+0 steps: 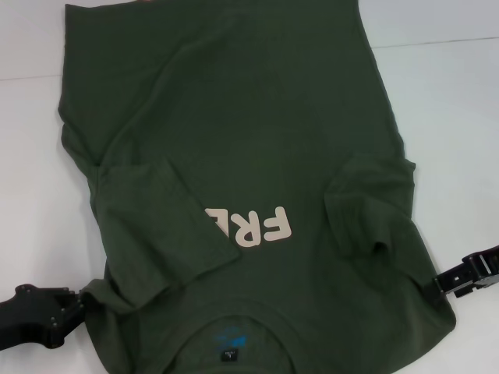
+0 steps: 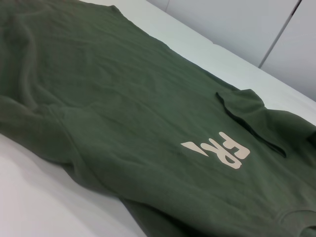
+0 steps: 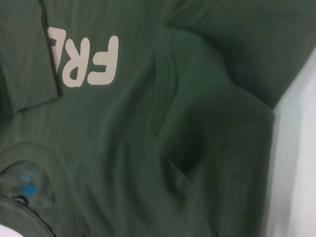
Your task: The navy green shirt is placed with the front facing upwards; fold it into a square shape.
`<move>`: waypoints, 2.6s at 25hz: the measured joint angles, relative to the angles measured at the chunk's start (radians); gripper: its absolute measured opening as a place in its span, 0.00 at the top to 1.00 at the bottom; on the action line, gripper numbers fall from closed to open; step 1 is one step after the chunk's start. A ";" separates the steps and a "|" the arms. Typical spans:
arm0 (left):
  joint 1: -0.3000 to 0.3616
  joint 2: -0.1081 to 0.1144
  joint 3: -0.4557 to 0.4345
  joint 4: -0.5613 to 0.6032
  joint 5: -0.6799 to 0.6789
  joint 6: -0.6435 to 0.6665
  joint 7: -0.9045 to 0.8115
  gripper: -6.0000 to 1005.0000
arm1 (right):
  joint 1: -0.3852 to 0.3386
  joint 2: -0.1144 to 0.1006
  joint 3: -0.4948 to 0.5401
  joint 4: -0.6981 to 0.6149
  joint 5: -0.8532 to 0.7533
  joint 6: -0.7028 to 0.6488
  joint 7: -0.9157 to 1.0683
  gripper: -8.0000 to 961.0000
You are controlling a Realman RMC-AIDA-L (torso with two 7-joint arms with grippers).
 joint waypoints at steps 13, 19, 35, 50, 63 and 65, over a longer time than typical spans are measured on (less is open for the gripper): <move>-0.001 0.000 0.000 0.000 0.000 -0.001 0.002 0.96 | -0.008 0.001 -0.027 0.047 0.011 0.018 -0.010 0.26; -0.003 0.000 0.000 0.000 0.000 -0.002 0.002 0.96 | -0.008 0.001 -0.028 0.051 0.010 0.021 -0.010 0.26; -0.007 0.000 0.002 -0.001 0.000 -0.012 0.002 0.96 | -0.008 0.001 -0.029 0.079 0.023 0.033 -0.016 0.26; -0.012 0.000 0.002 -0.003 0.000 -0.012 0.005 0.96 | -0.009 0.000 -0.032 0.092 0.051 0.041 -0.018 0.29; -0.015 0.002 0.002 -0.003 0.000 -0.025 0.005 0.96 | -0.008 -0.005 -0.040 0.091 0.043 0.037 -0.011 0.62; -0.015 0.002 0.002 -0.003 0.000 -0.026 0.005 0.96 | -0.008 -0.005 -0.041 0.088 0.043 0.037 -0.009 0.67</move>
